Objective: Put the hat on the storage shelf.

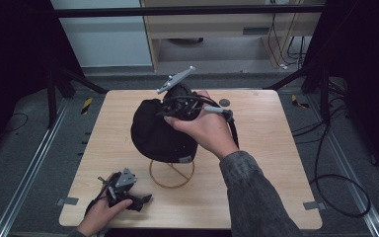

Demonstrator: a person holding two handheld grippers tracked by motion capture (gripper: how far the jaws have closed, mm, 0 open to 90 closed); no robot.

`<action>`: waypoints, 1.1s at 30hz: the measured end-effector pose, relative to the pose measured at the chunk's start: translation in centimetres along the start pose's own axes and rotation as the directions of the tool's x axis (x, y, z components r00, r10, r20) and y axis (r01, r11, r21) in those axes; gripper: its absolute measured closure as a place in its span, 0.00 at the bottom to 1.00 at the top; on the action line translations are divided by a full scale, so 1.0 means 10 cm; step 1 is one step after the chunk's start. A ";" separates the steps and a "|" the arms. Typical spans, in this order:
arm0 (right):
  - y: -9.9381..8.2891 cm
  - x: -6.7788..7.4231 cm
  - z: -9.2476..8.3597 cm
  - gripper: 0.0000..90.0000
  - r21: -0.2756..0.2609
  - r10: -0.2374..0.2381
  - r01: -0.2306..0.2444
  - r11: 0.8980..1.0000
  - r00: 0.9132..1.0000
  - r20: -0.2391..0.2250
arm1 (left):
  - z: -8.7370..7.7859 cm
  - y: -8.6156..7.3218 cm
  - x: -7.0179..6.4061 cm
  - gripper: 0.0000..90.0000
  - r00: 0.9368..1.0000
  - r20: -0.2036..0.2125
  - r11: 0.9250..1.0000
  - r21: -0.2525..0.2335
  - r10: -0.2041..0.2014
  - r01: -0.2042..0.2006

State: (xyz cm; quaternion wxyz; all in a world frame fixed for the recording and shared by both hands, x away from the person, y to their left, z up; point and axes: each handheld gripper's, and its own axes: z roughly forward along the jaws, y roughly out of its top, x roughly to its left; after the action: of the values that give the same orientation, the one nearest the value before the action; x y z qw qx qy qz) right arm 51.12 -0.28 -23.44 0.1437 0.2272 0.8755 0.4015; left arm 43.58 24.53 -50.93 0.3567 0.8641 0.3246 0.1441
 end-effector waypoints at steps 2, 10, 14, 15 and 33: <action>-0.01 -0.01 0.01 0.82 0.000 0.003 -0.003 1.000 1.000 -0.001 | 0.00 0.00 0.00 0.00 1.000 0.000 1.000 0.000 0.000 0.000; -0.03 -0.01 0.03 0.82 0.023 0.010 -0.009 1.000 1.000 -0.001 | 0.00 0.00 0.00 0.00 1.000 0.000 1.000 0.000 -0.001 0.001; -0.02 -0.01 0.05 0.82 0.031 0.012 -0.012 0.999 1.000 -0.002 | 0.00 0.00 0.00 0.00 1.000 0.000 1.000 0.000 0.000 0.000; -0.02 -0.01 0.05 0.82 0.034 0.012 -0.012 0.999 1.000 -0.003 | 0.00 0.00 0.00 0.00 1.000 0.000 1.000 0.001 0.000 0.000; -0.02 -0.01 0.10 0.80 0.069 0.013 -0.013 0.998 1.000 0.007 | 0.00 0.00 0.00 0.00 1.000 0.000 1.000 0.002 -0.001 0.001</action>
State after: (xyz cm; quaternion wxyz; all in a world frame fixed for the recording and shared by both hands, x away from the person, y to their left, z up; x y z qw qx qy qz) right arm 51.55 0.15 -24.23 0.1360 0.2390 0.8868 0.3714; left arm 43.53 24.53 -50.92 0.3560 0.8642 0.3251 0.1437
